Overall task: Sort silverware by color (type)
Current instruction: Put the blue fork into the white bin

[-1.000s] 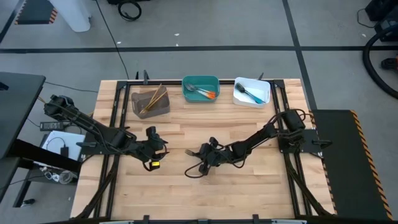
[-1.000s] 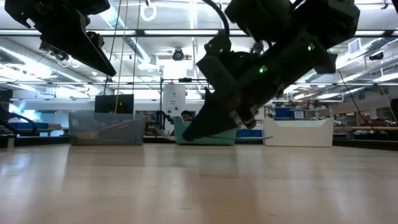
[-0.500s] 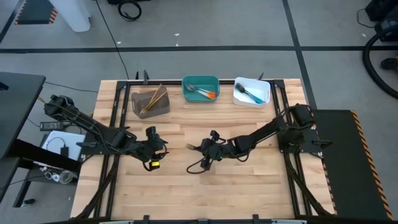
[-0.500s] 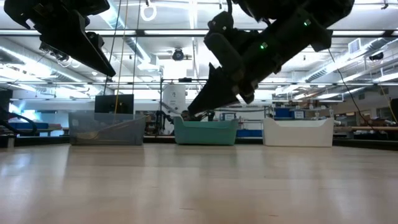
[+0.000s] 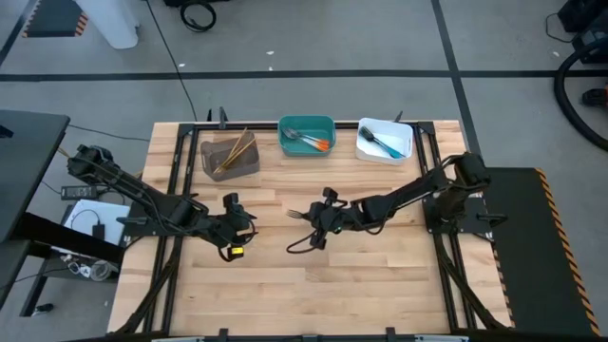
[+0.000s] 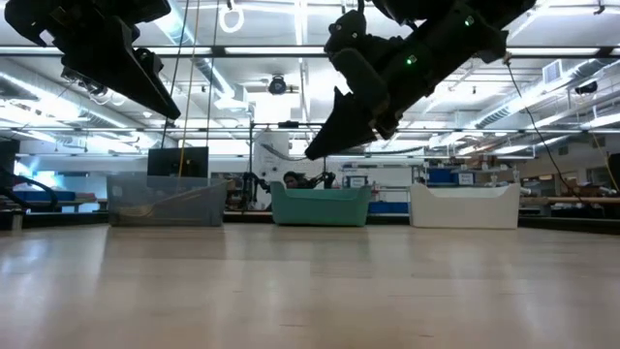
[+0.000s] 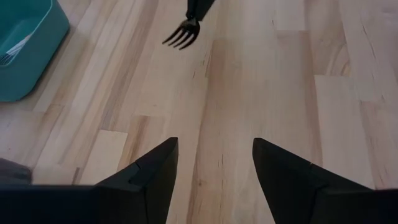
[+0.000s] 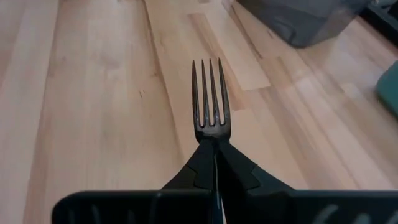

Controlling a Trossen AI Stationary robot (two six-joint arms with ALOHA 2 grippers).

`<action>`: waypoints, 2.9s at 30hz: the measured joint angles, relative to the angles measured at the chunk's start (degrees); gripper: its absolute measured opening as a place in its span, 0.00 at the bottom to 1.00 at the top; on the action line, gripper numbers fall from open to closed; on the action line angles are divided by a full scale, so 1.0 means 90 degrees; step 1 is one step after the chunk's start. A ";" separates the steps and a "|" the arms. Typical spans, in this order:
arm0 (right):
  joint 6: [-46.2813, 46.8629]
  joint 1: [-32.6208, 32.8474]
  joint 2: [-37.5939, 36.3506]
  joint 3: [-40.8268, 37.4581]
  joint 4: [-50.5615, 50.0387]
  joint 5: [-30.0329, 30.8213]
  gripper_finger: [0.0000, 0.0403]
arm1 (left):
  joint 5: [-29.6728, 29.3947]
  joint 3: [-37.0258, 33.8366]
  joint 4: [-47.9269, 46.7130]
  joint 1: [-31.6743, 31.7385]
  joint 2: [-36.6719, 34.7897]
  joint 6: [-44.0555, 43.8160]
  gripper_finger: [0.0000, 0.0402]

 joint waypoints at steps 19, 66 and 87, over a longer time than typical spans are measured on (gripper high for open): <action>-0.2104 -0.0082 -0.1079 -0.0392 -0.1095 0.1283 0.03 | -0.0002 0.0000 0.0002 0.0005 0.0000 0.0002 0.54; -0.7093 -0.2124 -0.1981 -0.3286 0.2465 0.3273 0.03 | -0.0141 0.0000 0.0012 0.0005 0.0000 -0.0010 0.54; -0.7616 -0.4043 -0.1981 -0.4306 0.5588 0.2578 0.03 | -0.0180 0.0000 0.0053 0.0005 0.0000 -0.0056 0.54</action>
